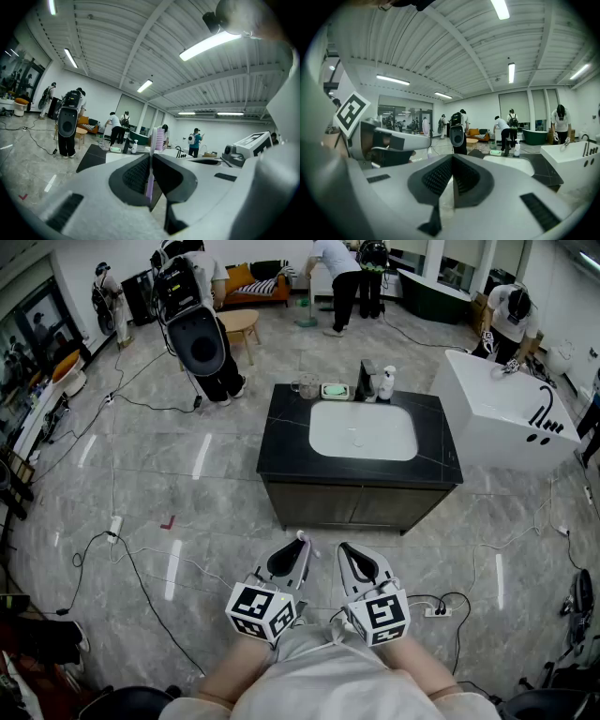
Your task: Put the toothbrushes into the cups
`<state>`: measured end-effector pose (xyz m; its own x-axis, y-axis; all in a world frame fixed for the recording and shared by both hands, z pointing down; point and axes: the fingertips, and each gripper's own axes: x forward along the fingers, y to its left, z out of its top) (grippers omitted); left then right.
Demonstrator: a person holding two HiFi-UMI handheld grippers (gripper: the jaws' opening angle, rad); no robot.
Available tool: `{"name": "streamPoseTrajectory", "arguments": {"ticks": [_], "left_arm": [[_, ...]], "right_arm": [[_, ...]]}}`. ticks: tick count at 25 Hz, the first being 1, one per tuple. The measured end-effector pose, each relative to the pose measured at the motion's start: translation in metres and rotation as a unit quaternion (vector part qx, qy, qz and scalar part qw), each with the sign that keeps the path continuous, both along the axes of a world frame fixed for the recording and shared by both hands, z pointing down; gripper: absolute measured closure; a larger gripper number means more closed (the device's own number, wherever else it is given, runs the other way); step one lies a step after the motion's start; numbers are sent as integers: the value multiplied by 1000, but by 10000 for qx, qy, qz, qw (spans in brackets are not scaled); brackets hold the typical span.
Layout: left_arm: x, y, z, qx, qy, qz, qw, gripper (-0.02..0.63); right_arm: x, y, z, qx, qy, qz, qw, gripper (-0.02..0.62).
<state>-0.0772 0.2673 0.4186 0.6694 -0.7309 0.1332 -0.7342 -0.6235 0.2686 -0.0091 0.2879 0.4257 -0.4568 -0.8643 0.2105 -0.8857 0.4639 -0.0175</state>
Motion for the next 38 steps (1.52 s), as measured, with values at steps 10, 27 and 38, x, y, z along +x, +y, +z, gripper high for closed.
{"name": "streamPoseTrajectory", "arguments": {"ticks": [10,27,38], "left_arm": [[-14,-4,4,-64,34,26,10000,572],[-77,-20,35,-370,35,225,9991,572],[-90,-71,42,-425,40,-189,9989,572]], "right_arm": [[-11,-4,4,-78,-44,104,9999,571],[-46,-26,44,-645,-249,883,9937,569],[-44,-87,59,-772,-161,586,9952,569]]}}
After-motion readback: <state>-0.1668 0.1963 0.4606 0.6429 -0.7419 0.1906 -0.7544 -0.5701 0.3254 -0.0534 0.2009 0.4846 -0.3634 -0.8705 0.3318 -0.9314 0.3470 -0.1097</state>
